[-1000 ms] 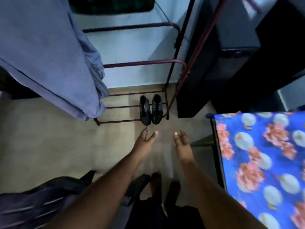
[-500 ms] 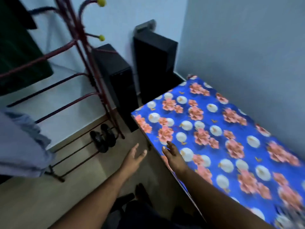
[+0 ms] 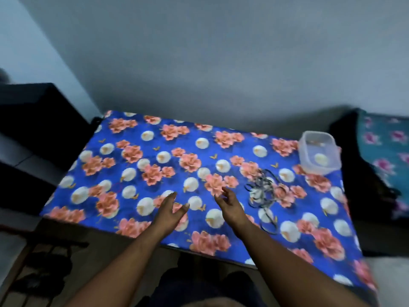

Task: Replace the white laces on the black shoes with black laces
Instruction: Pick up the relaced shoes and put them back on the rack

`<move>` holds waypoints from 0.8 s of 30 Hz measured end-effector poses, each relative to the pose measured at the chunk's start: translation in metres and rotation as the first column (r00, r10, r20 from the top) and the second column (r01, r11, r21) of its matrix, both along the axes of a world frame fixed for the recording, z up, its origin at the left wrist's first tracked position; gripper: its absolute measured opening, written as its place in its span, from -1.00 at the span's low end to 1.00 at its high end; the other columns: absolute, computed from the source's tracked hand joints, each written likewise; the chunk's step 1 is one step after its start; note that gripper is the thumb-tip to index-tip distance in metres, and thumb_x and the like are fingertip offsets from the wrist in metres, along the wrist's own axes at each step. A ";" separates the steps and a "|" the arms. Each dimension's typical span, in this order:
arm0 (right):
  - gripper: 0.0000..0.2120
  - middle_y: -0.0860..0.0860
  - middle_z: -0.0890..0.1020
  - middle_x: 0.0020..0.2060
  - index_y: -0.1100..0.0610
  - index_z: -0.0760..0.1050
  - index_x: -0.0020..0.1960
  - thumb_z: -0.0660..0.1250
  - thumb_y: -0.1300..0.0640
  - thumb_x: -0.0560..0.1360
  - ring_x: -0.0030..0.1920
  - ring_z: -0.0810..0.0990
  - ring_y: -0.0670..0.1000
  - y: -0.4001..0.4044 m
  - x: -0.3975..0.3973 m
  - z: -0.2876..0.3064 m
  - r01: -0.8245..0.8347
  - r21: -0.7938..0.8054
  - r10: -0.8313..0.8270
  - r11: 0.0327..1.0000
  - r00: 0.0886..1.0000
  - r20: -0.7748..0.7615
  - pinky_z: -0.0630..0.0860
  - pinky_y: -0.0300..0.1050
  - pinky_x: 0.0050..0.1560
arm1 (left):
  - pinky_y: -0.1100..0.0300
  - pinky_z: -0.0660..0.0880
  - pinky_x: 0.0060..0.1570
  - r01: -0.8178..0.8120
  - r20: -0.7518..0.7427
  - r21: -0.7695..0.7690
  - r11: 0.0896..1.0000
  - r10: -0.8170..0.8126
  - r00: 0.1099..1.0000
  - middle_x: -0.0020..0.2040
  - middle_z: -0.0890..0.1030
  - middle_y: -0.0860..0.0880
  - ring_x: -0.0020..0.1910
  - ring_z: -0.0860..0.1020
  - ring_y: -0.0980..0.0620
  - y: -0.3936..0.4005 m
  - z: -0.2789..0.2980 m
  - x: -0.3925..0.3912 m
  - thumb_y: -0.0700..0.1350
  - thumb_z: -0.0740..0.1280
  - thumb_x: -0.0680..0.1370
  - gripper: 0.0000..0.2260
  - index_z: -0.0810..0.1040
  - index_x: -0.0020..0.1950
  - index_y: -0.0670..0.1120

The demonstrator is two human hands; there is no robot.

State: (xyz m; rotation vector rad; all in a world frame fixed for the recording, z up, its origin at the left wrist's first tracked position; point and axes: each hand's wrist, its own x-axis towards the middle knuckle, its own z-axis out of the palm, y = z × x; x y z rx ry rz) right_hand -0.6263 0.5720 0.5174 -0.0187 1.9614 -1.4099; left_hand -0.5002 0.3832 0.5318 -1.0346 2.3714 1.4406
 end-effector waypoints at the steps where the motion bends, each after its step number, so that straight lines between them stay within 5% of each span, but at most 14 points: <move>1: -0.40 0.07 0.32 0.52 0.00 0.24 0.56 0.34 -0.09 0.61 0.49 0.33 0.14 0.012 -0.004 -0.005 0.039 0.031 -0.038 0.999 0.999 -0.018 0.38 0.19 0.40 | 0.08 0.14 0.53 0.079 -0.001 -0.029 0.996 -0.079 0.997 0.62 0.19 -0.08 0.60 0.15 -0.04 0.005 -0.004 -0.009 0.06 0.36 0.62 -0.35 0.20 0.62 -0.10; 6: -0.24 0.07 0.20 0.59 0.05 0.15 0.61 0.43 -0.09 0.55 0.56 0.21 0.16 0.077 -0.016 -0.033 -0.030 0.334 0.096 0.942 0.979 -0.180 0.28 0.17 0.47 | 0.00 0.15 0.55 0.402 0.059 -0.133 0.906 -0.398 0.916 0.67 0.05 -0.05 0.64 0.04 -0.04 0.026 -0.027 -0.056 0.21 0.33 0.59 -0.26 0.10 0.65 -0.02; 12: -0.21 0.11 0.30 0.48 0.03 0.16 0.59 0.47 0.09 0.46 0.47 0.30 0.25 0.119 -0.018 -0.063 -0.098 0.740 0.352 0.665 0.915 -0.195 0.44 0.20 0.30 | -0.04 0.17 0.53 0.657 0.175 -0.186 0.731 -0.633 0.754 0.67 0.00 -0.08 0.64 0.04 -0.09 0.038 -0.062 -0.082 0.26 0.29 0.59 -0.22 0.03 0.67 -0.02; 15: -0.24 0.13 0.35 0.37 0.07 0.19 0.56 0.48 0.00 0.48 0.34 0.41 0.25 0.130 -0.021 -0.075 -0.084 0.812 0.361 0.578 0.918 -0.162 0.50 0.18 0.17 | -0.04 0.18 0.53 0.727 0.223 -0.217 0.652 -0.691 0.687 0.67 -0.02 -0.09 0.64 0.03 -0.10 0.038 -0.078 -0.086 0.25 0.29 0.60 -0.22 0.01 0.67 -0.04; 19: -0.31 0.18 0.46 0.24 0.16 0.34 0.44 0.51 -0.06 0.44 0.22 0.49 0.29 0.147 -0.028 -0.100 -0.071 0.813 0.305 0.578 0.943 -0.135 0.48 0.16 0.14 | -0.05 0.18 0.52 0.761 0.273 -0.245 0.601 -0.710 0.649 0.67 -0.04 -0.09 0.64 0.02 -0.12 0.040 -0.096 -0.087 0.25 0.29 0.60 -0.22 0.01 0.67 -0.02; 24: -0.80 0.13 0.66 -0.04 0.12 0.51 0.05 0.37 0.01 0.53 0.03 0.62 0.23 0.150 -0.042 -0.103 -0.146 0.756 0.352 0.638 0.929 -0.117 0.38 -0.06 -0.17 | -0.07 0.15 0.54 0.803 0.337 -0.266 0.533 -0.729 0.596 0.67 -0.04 -0.11 0.64 -0.01 -0.12 0.037 -0.108 -0.099 0.28 0.25 0.60 -0.21 -0.01 0.67 -0.03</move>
